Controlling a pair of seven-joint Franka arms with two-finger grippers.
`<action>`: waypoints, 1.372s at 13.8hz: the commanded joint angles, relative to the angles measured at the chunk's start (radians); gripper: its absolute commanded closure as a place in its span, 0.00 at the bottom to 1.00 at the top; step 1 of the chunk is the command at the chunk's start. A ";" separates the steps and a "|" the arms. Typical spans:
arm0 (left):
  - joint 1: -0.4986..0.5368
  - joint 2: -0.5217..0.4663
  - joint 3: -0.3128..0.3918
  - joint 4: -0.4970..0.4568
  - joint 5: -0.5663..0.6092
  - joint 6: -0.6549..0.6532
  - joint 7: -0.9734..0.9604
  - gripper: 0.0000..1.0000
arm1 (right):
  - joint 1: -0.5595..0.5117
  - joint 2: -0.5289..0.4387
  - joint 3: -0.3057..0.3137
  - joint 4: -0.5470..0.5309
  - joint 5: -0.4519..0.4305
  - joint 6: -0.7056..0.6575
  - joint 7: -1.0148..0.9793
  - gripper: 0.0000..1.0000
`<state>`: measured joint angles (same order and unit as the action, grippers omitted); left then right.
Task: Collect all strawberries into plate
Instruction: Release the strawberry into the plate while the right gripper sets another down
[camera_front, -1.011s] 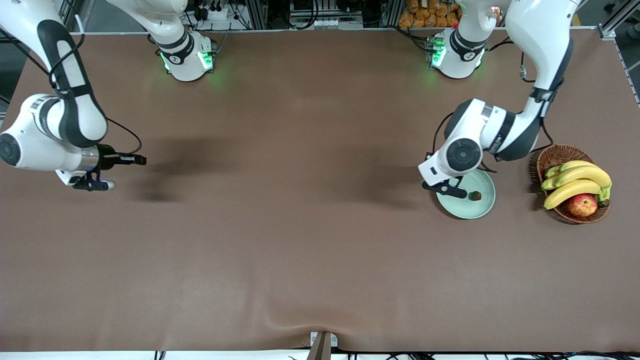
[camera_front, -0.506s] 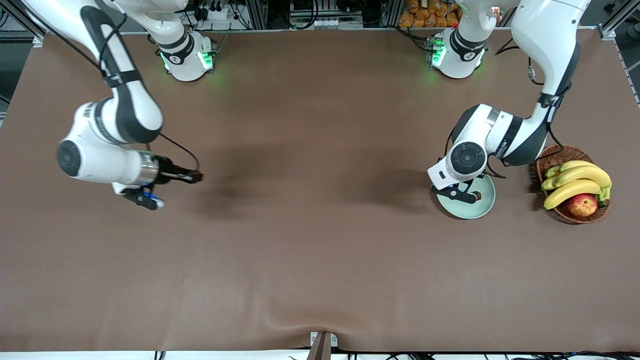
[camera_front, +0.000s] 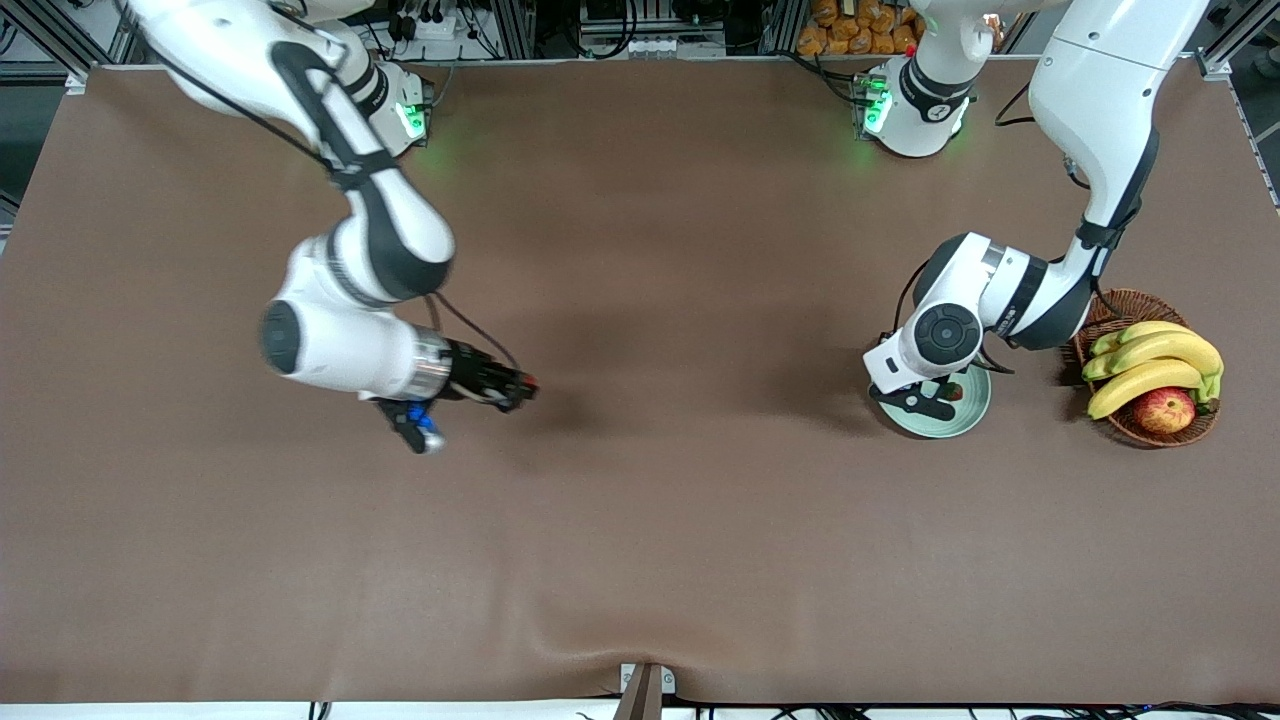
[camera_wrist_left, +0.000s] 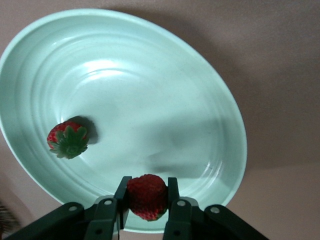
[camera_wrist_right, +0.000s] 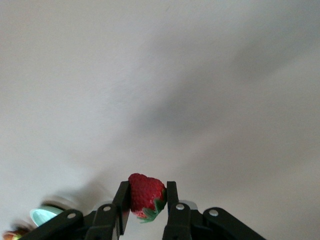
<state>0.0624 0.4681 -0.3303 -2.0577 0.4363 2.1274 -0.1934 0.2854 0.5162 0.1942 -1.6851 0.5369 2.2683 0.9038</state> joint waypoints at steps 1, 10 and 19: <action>0.004 -0.017 -0.004 -0.016 0.022 0.014 0.003 0.67 | 0.127 0.151 -0.007 0.152 0.015 0.109 0.195 1.00; 0.043 -0.091 -0.022 -0.045 0.009 -0.021 -0.008 0.00 | 0.417 0.409 -0.013 0.321 0.009 0.528 0.405 1.00; 0.045 -0.200 -0.084 -0.039 -0.045 -0.176 -0.018 0.00 | 0.463 0.453 -0.021 0.343 -0.017 0.587 0.394 0.00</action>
<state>0.1012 0.3204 -0.3891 -2.0737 0.4243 1.9914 -0.2003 0.7629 0.9697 0.1855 -1.3738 0.5333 2.8807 1.2993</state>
